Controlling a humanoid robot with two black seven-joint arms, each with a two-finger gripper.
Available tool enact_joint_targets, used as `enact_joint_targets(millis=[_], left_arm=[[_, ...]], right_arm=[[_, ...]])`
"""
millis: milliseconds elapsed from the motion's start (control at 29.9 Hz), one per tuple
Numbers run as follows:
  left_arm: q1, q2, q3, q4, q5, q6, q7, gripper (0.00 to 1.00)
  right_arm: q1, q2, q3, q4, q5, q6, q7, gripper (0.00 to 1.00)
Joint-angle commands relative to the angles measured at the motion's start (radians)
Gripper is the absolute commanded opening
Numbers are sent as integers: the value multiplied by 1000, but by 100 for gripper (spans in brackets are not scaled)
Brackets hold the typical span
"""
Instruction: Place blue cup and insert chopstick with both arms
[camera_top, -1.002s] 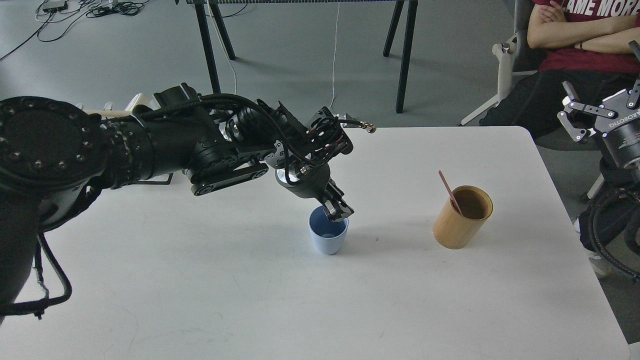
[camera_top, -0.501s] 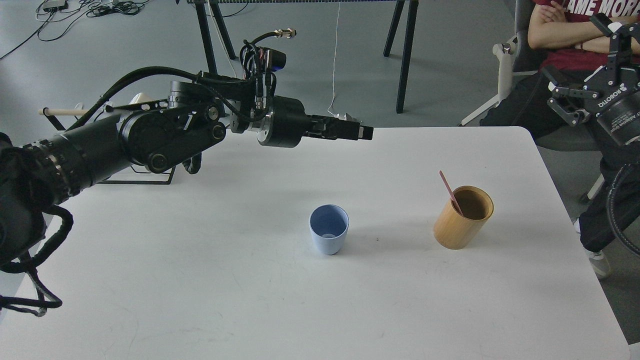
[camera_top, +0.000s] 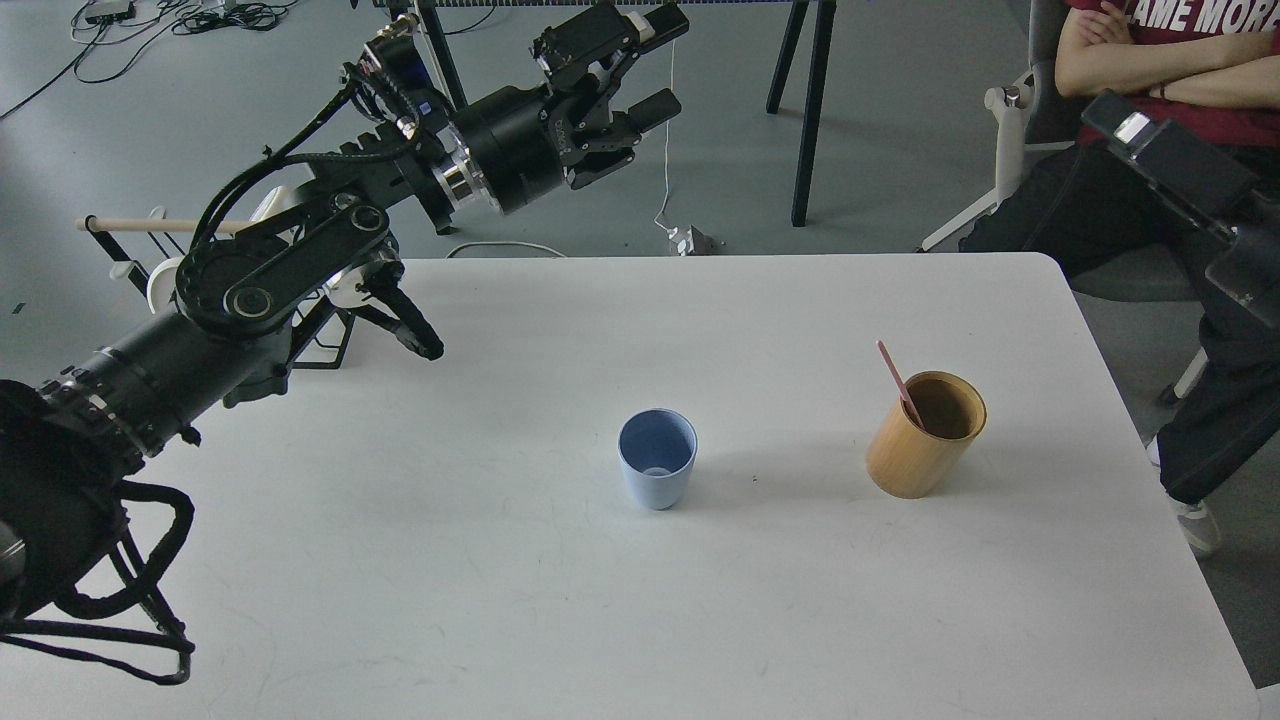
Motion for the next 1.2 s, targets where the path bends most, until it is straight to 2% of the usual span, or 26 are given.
enact_joint_targets(millis=[0, 134, 234, 635, 902, 1169], left_arm=[[2, 2, 0, -9, -5, 1, 0, 94], [13, -1, 0, -9, -5, 2, 0, 94], [16, -7, 0, -9, -3, 2, 0, 95], [45, -10, 0, -9, -5, 2, 0, 96], [46, -13, 0, -9, -5, 2, 0, 96], [63, -13, 0, -7, -6, 2, 0, 97]], right_arm=[[-68, -1, -2, 2, -162, -136, 0, 99], [-119, -1, -41, 2, -282, -223, 0, 98], [-121, -2, -110, -1, -398, -251, 0, 98], [-113, 30, -221, -60, -578, -253, 0, 95], [-69, 171, -244, -155, -607, -251, 0, 93], [48, 298, -374, -287, -604, -256, 0, 92]])
